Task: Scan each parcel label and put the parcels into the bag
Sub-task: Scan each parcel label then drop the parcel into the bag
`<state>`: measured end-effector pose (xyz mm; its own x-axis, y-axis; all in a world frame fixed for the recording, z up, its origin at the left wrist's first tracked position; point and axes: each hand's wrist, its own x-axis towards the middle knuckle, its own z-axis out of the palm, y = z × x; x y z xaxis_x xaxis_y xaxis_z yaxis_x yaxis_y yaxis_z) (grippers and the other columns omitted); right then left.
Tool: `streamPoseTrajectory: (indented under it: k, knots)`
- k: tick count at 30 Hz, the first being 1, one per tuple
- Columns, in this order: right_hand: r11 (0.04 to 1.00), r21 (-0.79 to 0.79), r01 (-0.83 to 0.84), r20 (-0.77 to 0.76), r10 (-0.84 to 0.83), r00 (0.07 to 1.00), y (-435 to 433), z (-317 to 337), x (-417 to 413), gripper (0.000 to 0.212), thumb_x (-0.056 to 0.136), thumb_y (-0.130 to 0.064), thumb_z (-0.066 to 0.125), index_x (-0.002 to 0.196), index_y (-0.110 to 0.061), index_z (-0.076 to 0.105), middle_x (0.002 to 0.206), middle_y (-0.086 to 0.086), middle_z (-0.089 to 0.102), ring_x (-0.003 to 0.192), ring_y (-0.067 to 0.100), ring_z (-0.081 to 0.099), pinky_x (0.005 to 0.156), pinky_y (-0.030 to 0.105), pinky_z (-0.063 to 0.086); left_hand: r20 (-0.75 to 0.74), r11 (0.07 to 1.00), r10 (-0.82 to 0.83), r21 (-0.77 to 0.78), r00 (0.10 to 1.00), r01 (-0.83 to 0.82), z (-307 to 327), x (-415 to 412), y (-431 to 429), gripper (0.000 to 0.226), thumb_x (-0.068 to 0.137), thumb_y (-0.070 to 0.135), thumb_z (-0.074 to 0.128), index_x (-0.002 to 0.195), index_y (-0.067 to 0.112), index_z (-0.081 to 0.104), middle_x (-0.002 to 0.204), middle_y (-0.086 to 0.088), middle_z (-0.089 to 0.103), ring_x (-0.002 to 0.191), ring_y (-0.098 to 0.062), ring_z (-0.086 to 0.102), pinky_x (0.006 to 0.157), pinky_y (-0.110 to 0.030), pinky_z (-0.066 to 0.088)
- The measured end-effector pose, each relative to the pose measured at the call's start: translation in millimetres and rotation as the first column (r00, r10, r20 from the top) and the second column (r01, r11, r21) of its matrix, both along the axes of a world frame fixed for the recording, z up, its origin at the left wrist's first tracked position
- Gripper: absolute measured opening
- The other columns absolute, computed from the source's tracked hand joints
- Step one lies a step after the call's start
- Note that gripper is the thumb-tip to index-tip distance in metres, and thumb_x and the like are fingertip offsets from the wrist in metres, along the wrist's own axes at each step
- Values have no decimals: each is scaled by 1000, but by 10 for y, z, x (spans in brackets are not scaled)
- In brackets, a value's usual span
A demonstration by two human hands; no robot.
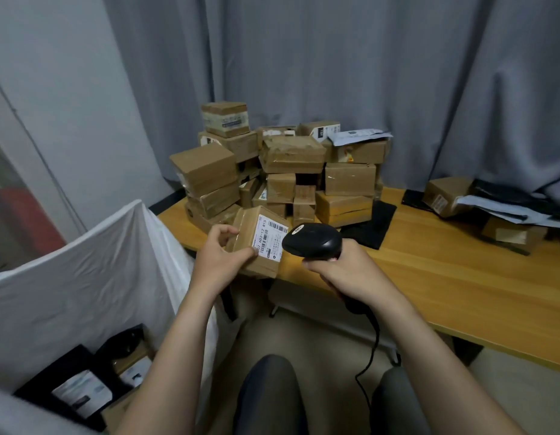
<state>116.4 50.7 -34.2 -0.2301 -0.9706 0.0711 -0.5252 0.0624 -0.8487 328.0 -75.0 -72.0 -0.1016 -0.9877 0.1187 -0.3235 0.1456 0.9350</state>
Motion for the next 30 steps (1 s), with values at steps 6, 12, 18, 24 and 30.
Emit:
streamPoseTrajectory:
  k: [6,12,18,24,30]
  knots:
    - [995,45,-90,-74,93,993,-94,-50,218,8,89,-29,79,84,-24,76,77,1,75,71,14,68,64,29,51,81,999,29,20,996,-31,-65,340,-41,48,73,27,91,112,32,64,127,1,62,113,-17,60,69,-21,47]
    - [992,92,-91,-150,104,983,-130,-30,267,8,88,-34,80,87,-28,74,75,0,74,69,17,70,60,30,53,102,998,57,14,993,-59,-135,424,-90,47,76,24,89,117,28,65,133,-2,61,117,-19,59,69,-21,47]
    - [988,111,-110,-160,127,979,-143,-15,259,12,90,-31,80,83,-32,70,56,-15,64,52,0,60,52,22,46,103,998,52,23,993,-55,-157,404,-129,47,77,27,89,118,29,65,133,0,60,113,-12,55,69,-20,47]
    - [990,102,-93,-146,108,983,-164,-33,271,8,89,-32,80,86,-28,73,67,-3,69,59,10,64,54,30,51,94,998,41,37,995,-45,-153,389,-146,47,76,26,89,117,29,65,129,0,61,110,-16,60,69,-20,48]
    - [990,104,-93,-89,103,991,-277,-97,373,11,92,-31,77,85,-24,72,64,-1,65,53,11,61,56,32,49,188,996,86,17,978,-91,-127,587,-108,45,76,26,88,115,29,64,125,4,61,102,-15,61,61,-21,45]
